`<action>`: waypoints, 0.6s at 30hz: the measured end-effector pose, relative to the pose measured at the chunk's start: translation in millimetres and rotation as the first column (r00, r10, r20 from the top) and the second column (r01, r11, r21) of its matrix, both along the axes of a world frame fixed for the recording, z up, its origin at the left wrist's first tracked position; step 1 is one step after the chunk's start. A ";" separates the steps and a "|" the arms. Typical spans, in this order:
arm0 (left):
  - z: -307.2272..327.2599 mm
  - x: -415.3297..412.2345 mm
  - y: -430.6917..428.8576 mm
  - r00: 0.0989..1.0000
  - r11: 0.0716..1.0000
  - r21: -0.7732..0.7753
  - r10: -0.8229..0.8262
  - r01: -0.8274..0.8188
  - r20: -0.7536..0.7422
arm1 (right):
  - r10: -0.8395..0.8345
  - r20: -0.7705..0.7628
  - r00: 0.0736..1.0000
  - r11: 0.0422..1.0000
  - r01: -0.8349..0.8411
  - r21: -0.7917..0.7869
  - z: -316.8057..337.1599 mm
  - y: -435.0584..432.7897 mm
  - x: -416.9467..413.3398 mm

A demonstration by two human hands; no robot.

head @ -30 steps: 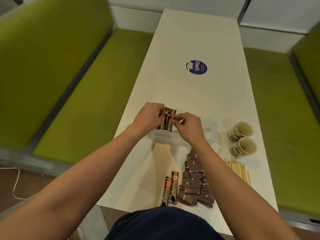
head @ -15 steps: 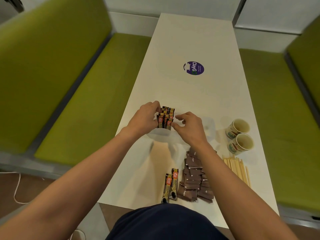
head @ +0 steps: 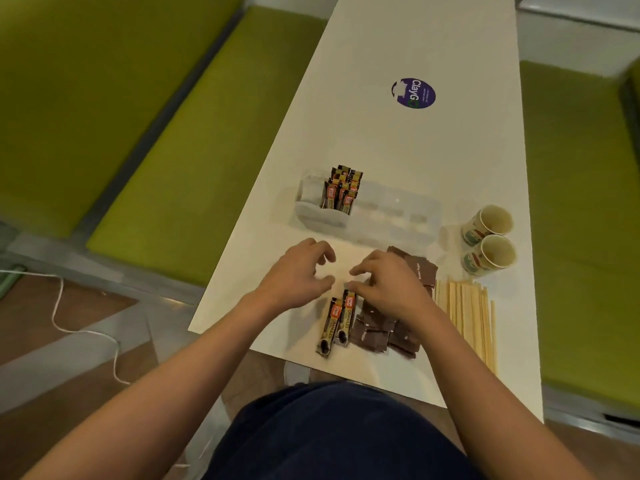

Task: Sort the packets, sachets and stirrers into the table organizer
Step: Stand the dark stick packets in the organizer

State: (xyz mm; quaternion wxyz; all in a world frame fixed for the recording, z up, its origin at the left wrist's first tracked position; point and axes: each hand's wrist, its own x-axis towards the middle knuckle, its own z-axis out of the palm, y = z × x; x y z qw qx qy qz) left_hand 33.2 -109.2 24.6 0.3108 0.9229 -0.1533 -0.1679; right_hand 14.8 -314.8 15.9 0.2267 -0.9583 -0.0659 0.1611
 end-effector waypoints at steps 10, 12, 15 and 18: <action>-31.1 -29.3 -8.7 0.989 0.981 0.176 -0.062 0.085 -0.131 | 0.236 -0.096 0.967 0.926 -0.254 -0.279 -3.6 11.0 -14.9; -29.7 -27.5 -6.5 0.989 0.995 0.099 -0.001 0.016 -0.150 | 0.201 -0.112 0.973 0.940 -0.224 -0.258 -5.5 12.5 -10.7; -26.6 -24.6 -1.3 0.968 0.987 -0.027 0.150 -0.158 -0.202 | 0.141 -0.149 0.979 0.963 -0.170 -0.211 -6.7 15.6 -0.8; -19.6 -18.9 4.3 0.921 0.933 -0.139 0.289 -0.333 -0.263 | 0.078 -0.159 0.984 0.985 -0.101 -0.139 -5.2 20.2 11.3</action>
